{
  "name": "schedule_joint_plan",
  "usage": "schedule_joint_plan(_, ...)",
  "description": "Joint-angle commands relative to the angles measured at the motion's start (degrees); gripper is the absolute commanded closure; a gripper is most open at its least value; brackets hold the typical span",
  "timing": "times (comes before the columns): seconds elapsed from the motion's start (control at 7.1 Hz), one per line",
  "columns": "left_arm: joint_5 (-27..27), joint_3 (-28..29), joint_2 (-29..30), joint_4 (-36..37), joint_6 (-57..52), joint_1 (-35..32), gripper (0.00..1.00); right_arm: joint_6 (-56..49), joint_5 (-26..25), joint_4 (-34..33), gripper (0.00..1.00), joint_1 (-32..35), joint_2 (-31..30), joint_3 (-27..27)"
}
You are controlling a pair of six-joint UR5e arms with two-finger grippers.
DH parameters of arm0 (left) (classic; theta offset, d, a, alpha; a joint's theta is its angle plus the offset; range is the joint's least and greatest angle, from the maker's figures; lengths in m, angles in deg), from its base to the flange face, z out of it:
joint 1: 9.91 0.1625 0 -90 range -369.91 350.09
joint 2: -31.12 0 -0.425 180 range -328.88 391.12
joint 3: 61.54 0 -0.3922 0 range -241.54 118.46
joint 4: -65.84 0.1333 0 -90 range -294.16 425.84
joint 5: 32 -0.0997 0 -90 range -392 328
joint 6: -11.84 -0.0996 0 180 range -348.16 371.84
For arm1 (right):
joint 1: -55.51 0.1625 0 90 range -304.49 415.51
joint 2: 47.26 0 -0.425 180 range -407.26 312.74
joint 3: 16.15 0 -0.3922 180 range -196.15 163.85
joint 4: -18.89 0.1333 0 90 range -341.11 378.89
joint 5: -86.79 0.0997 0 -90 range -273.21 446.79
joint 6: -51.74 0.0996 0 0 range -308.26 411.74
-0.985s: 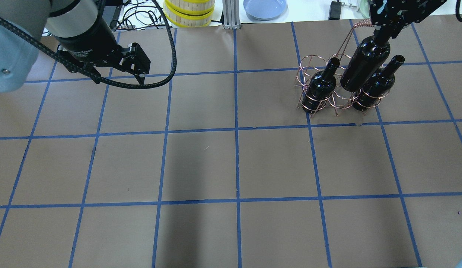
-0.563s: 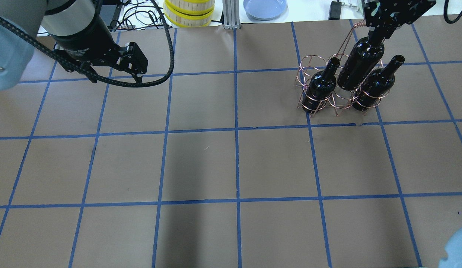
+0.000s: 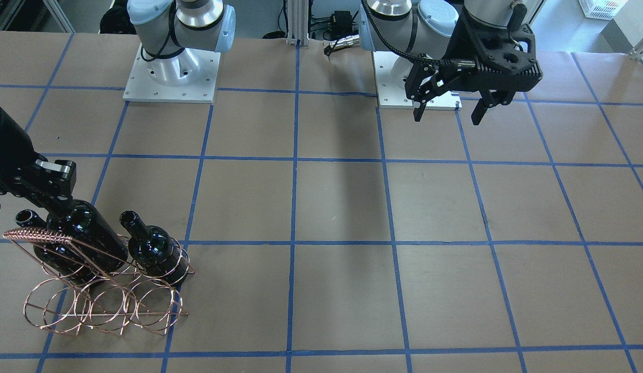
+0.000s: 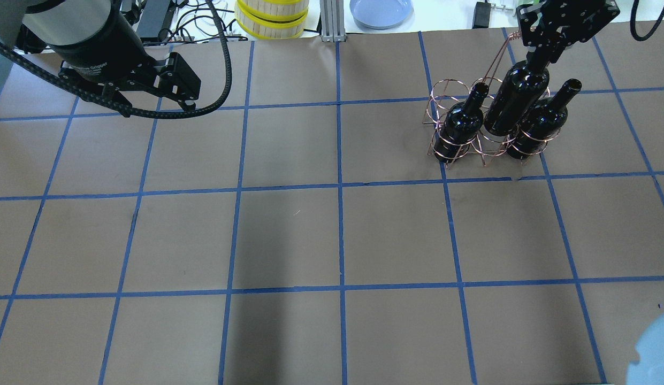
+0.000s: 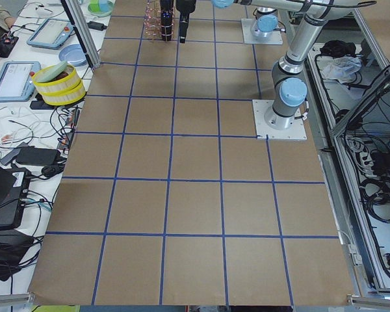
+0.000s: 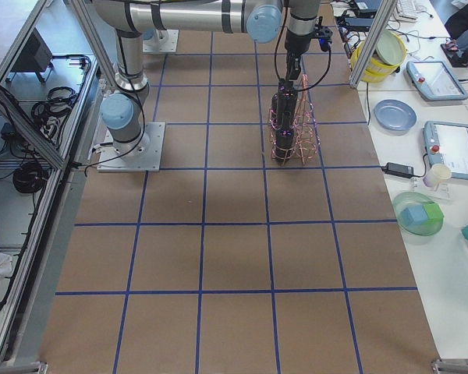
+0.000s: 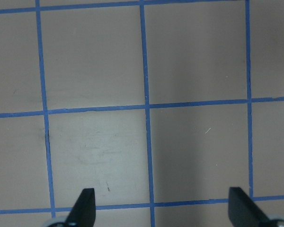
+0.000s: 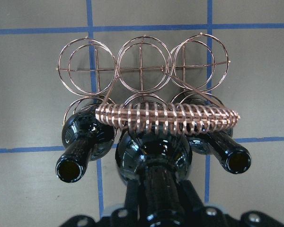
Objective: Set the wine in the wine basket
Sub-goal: 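Lower the bottle into the empty middle slot of the wire rack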
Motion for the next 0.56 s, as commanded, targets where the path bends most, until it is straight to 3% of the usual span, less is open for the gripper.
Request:
schedule_joint_plan(0.0, 0.0, -0.2, -0.1, 0.0, -0.2, 0.0, 0.00, -1.1, 0.0, -1.5, 1.00, 0.0, 0.3, -1.4)
schedule_joint_plan(0.42, -2.1, 0.0, -0.4, 0.0, -0.2, 0.0, 0.00, -2.9, 0.0, -8.5, 1.00, 0.0, 0.8, -8.1)
